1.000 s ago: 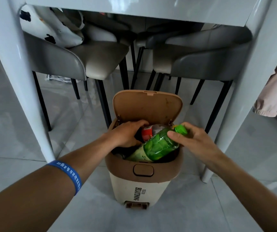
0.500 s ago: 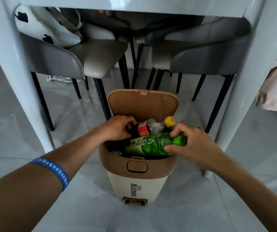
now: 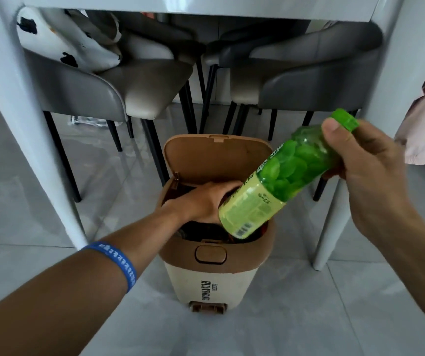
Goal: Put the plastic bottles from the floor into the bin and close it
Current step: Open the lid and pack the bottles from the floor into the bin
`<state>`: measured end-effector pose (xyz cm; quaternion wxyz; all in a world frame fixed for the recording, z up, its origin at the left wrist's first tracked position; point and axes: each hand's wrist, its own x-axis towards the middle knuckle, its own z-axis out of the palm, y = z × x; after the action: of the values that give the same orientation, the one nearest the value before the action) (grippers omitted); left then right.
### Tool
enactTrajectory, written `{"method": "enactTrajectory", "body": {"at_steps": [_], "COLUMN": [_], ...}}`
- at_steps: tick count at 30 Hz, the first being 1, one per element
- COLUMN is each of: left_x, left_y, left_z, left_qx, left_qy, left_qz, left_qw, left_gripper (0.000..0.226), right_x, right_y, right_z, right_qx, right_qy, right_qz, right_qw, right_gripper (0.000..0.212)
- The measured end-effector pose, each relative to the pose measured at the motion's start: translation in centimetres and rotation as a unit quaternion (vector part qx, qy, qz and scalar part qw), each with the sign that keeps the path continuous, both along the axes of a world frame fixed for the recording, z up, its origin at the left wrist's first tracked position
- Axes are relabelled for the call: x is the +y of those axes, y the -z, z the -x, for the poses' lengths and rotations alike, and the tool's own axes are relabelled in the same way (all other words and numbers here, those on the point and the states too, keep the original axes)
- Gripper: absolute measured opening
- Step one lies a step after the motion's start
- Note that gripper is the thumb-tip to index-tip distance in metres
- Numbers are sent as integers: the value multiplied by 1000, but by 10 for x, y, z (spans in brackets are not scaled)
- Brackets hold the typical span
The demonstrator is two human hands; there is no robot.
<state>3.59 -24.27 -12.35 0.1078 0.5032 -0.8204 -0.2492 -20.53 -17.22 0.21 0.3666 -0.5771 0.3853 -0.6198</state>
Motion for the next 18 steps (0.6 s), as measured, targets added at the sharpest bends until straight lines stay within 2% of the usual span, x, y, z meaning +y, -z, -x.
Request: {"method": "enactTrajectory", "body": {"at_steps": [3,6,8,10,12,14,18], "left_x": [-4,3,8,12,18,26,35], "left_y": [1,-16,-30,-39,-42,-43,-45], "left_z": [18,7,-9,-26,-38,-47,-55], "left_qx": [-52,-17,39,77,110,140,149], "left_qy": [-17,-39,-64,-88,-91,-91,-103], "left_qz": [49,56,53,42,32,25,13], "left_qw": [997,997,996,992,989,986,983], "left_gripper": [71,65,64,67,70,69,65], "right_x": [14,24,27,34,44,54,79], "right_y": [-10,6,28,58,92,116,142], "right_z": [1,4,0,-14,-30,-43,-49], "right_qx": [62,148,219,326,427,489,558], "right_qy": [-37,-172,-258,-323,-318,-271,-287], "right_qz": [68,43,-14,-62,-12,75,96], "right_qw": [995,973,941,886,846,826,773], "right_gripper": [11,21,16,16,24,34,47]}}
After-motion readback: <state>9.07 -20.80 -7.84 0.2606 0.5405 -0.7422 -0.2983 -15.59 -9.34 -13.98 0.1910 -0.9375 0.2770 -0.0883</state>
